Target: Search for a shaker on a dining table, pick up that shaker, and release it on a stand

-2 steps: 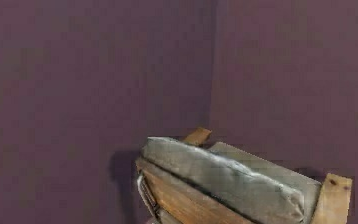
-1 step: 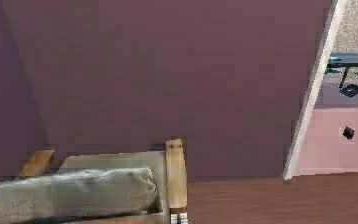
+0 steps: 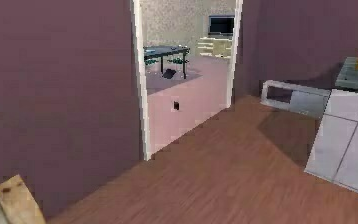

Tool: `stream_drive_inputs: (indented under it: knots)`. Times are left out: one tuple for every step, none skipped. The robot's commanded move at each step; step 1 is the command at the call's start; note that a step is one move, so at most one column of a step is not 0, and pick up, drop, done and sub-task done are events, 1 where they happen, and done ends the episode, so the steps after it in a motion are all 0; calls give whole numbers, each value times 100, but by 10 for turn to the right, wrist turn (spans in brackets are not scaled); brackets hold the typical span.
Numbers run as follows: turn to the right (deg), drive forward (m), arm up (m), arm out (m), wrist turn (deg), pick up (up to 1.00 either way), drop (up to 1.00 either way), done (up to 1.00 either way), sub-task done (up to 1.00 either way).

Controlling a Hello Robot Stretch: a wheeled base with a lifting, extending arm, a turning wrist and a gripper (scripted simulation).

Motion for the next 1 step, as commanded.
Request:
stream_drive_inputs:
  knots:
    - [450,0,0,0,0,0,0,0,0]
